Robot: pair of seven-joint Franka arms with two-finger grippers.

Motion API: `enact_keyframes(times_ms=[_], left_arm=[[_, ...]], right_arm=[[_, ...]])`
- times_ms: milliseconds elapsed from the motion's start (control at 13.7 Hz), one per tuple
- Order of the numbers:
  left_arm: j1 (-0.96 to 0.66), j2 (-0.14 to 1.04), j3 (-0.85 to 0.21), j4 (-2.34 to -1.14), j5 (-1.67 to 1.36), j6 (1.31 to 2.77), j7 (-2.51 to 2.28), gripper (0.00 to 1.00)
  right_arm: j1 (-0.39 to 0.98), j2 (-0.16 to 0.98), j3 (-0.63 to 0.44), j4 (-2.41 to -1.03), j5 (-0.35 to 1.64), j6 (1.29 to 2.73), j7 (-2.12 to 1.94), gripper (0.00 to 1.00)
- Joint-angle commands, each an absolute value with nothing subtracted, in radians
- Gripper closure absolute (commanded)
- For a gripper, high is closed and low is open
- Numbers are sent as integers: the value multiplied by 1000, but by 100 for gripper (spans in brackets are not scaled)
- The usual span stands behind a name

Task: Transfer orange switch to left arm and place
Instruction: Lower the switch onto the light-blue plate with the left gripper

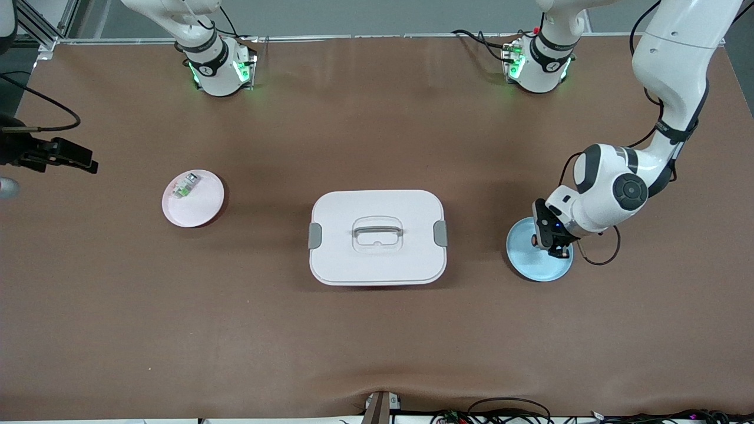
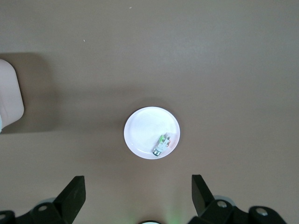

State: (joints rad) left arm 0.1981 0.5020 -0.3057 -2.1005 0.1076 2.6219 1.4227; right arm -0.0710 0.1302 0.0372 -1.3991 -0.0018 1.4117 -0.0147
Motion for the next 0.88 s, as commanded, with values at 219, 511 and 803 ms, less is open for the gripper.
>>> enact_keyframes(times_ms=[219, 511, 803], left_arm=[[210, 537, -313, -2060, 115, 2669, 1440, 0], [204, 506, -316, -1953, 109, 2539, 1310, 0], [203, 473, -340, -1812, 106, 2324, 1114, 0]], right_arm=[[-49, 97, 38, -1401, 3, 1430, -54, 0], [-51, 68, 18, -1419, 9, 1442, -78, 0], [-51, -1, 17, -1509, 17, 1503, -75, 0]])
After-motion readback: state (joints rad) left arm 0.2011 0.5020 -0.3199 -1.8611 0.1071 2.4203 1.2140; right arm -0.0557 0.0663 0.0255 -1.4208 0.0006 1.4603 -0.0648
